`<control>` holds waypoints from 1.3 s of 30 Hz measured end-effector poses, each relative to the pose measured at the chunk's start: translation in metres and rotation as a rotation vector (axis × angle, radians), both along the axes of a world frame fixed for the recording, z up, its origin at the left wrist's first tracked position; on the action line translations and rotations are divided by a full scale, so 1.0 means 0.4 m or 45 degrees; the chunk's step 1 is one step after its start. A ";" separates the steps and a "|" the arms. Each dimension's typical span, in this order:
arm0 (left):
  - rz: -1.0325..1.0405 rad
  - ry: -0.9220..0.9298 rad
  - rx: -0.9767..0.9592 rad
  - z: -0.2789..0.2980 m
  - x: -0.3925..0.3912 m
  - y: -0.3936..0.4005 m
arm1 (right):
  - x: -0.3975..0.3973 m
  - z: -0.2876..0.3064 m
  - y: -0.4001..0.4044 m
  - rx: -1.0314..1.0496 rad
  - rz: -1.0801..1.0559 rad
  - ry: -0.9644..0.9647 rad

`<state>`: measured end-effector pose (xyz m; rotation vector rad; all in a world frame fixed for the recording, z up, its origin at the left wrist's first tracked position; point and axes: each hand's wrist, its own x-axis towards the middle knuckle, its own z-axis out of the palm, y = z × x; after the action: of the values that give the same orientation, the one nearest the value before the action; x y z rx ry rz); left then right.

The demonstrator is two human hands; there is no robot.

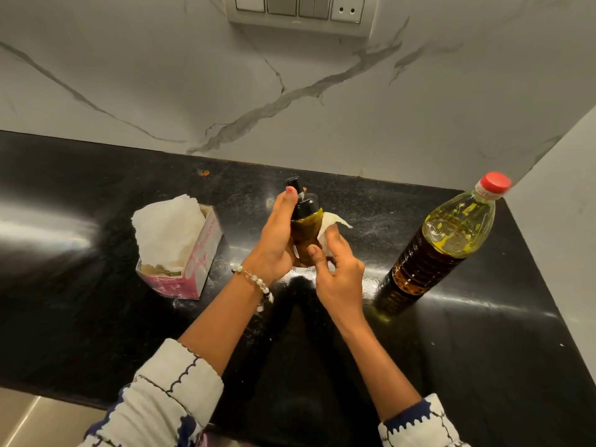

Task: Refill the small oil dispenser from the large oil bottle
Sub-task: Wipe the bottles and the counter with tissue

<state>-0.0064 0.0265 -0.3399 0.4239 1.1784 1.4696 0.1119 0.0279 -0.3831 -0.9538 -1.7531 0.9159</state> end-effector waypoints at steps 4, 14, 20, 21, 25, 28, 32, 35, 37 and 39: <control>-0.092 -0.157 -0.083 0.009 -0.017 -0.009 | 0.020 0.020 -0.012 0.323 0.040 -0.072; -0.063 -0.379 -0.014 0.036 -0.064 -0.034 | 0.038 0.042 -0.023 0.122 0.234 -0.078; -0.125 -0.371 -0.026 0.037 -0.049 -0.048 | -0.007 0.080 -0.015 0.324 0.240 -0.133; -0.133 -0.397 -0.011 0.042 -0.048 -0.050 | -0.008 0.094 0.004 0.224 0.258 -0.090; -0.199 -0.471 0.082 0.062 -0.054 -0.054 | 0.012 0.116 0.044 -0.399 0.437 0.227; -0.231 -0.479 0.093 0.069 -0.057 -0.053 | 0.024 0.116 0.021 -0.628 0.542 0.395; -0.215 -0.481 0.079 0.070 -0.067 -0.054 | 0.052 0.113 -0.007 -0.677 0.557 0.462; -0.183 -0.445 0.077 0.068 -0.070 -0.051 | 0.060 0.120 -0.041 -0.559 0.529 0.415; -0.171 -0.421 0.080 0.070 -0.060 -0.052 | 0.045 0.139 -0.048 -0.432 0.500 0.345; -0.151 -0.378 0.076 0.073 -0.044 -0.051 | 0.023 0.150 -0.040 -0.268 0.447 0.257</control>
<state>-0.0241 0.0062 -0.3108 0.2981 0.8620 1.4113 0.1210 0.0120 -0.3231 -0.6635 -1.7010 1.3944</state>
